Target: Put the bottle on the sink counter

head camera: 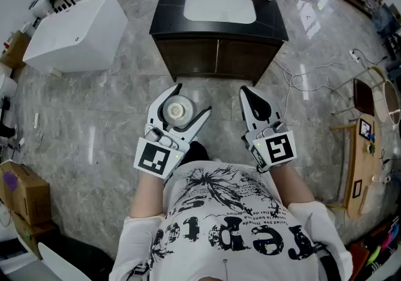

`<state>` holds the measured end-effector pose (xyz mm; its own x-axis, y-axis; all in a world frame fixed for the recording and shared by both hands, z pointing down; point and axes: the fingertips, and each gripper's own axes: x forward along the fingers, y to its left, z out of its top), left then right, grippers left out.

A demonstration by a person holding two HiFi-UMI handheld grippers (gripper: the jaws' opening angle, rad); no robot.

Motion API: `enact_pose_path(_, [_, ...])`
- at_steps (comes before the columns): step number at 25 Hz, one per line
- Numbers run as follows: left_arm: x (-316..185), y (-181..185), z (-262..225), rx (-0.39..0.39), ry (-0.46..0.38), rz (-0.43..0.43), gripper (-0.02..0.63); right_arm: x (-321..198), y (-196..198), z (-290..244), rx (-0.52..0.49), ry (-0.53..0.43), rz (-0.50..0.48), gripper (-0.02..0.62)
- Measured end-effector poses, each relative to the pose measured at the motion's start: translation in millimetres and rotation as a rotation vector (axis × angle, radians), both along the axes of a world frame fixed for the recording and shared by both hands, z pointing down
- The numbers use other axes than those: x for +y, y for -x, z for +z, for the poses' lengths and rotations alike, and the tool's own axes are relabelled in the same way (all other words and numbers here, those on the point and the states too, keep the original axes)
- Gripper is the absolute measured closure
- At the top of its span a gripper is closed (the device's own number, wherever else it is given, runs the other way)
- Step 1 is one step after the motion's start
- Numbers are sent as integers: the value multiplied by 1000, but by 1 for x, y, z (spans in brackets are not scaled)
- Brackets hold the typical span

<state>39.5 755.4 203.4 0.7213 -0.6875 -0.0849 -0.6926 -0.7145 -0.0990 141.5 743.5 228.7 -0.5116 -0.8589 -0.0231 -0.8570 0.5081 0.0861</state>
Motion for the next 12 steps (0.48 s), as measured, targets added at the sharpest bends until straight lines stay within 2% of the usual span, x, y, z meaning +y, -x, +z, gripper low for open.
enact_pose_path(12, [-7,-6,4,-5,10,-5,258,-5,-8,2,-26,7,7,581])
